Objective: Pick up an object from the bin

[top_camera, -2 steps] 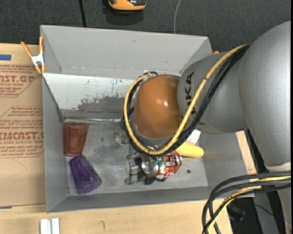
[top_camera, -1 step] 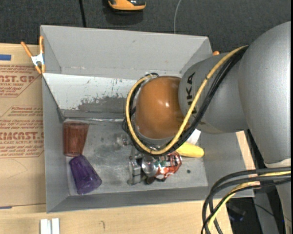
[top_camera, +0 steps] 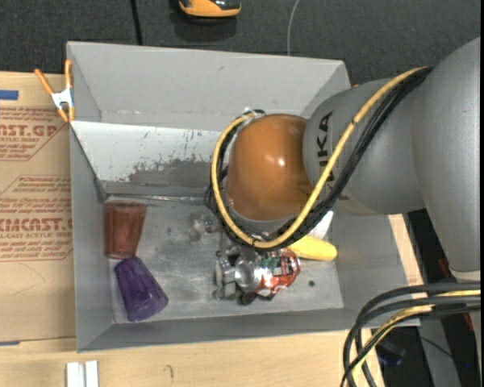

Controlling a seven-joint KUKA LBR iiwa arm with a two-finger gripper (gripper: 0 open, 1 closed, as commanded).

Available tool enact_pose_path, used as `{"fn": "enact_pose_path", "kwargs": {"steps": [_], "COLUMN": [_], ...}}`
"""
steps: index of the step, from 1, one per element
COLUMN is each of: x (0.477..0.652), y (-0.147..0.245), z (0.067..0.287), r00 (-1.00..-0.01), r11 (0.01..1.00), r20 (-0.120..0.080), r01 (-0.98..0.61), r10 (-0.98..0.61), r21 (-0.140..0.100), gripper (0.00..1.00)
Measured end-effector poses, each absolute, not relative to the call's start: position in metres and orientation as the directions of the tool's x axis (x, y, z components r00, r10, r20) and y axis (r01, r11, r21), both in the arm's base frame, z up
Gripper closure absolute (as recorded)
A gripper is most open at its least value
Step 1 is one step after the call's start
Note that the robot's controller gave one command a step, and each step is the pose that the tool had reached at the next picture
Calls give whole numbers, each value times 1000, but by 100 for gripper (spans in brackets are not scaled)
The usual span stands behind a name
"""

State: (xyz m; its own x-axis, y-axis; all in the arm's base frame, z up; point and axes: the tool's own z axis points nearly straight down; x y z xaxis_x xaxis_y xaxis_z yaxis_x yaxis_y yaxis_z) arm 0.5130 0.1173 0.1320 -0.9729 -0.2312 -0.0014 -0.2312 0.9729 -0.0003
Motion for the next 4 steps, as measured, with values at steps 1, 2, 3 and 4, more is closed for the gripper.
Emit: {"fn": "enact_pose_path", "kwargs": {"steps": [1, 2, 3, 4], "x": [543, 549, 533, 530], "y": [77, 16, -1, 11], "z": [163, 163, 136, 93], "r00": [-965, -947, -953, -949], "r11": [965, 947, 953, 949], "r20": [0, -4, -2, -4], "r01": [-264, -320, -303, -315], "r10": [-264, -320, -304, -315], "r21": [2, -1, -4, 1], "gripper": [0, 0, 0, 0]}}
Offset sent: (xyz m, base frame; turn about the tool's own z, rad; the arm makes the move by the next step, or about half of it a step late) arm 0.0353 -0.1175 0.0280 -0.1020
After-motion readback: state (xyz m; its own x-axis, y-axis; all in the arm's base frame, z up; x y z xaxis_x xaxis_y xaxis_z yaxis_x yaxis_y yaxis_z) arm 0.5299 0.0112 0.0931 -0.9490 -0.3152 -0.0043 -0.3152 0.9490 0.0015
